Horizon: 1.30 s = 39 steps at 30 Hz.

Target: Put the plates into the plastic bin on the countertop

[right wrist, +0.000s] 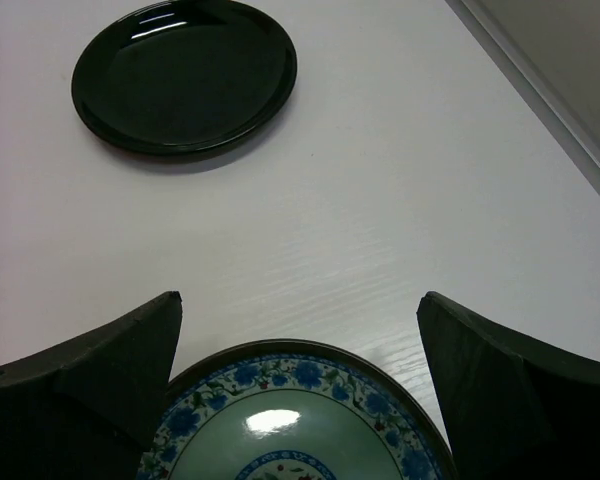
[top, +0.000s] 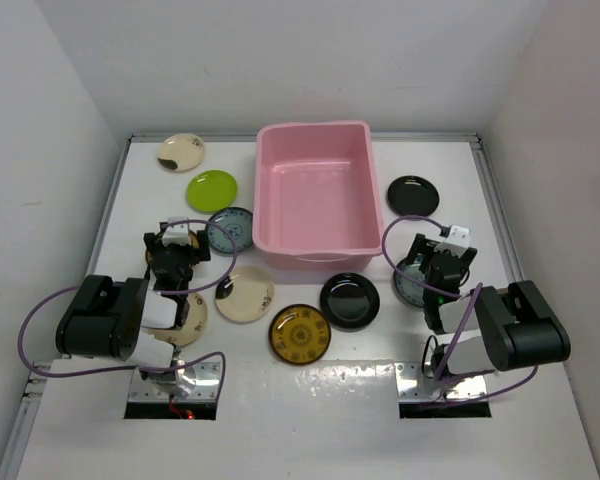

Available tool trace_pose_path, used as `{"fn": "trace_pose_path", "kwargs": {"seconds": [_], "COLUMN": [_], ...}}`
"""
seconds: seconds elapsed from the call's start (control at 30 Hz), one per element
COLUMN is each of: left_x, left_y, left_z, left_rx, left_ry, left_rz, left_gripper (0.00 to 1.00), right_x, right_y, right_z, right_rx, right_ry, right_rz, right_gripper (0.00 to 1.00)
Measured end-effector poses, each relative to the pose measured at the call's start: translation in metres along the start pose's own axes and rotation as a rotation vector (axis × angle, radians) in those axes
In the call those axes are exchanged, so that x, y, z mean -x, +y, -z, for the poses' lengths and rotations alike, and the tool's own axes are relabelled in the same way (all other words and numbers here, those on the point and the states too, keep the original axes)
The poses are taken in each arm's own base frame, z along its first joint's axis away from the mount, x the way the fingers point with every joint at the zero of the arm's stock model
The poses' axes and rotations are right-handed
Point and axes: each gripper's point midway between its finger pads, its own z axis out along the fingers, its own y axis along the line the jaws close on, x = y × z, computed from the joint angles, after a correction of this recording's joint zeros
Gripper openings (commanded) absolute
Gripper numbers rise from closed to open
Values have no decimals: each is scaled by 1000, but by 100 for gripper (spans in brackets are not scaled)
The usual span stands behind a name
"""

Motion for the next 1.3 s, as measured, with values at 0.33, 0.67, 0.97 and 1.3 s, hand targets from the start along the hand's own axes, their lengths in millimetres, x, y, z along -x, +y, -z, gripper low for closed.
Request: {"fn": "trace_pose_path", "kwargs": {"seconds": [0.33,0.67,0.97,1.3], "left_x": [24,314,188,-14], "left_y": [2,54,29,98], "left_z": [-21,-110,-251,-266], "left_rx": [-6,112,-321,-168], "left_ry": [77,-175,281,665], "left_rz": [-50,-98,195,596], "left_gripper": [100,90,39,52], "right_x": [79,186,195,129], "right_y": [-2,5,79,127], "right_z": [19,-1,-40,-31], "right_rx": [-8,-52,294,415], "right_ry": [-237,-172,133,426], "right_rz": [-82,253,84,-76], "right_gripper": [100,97,80,78]}}
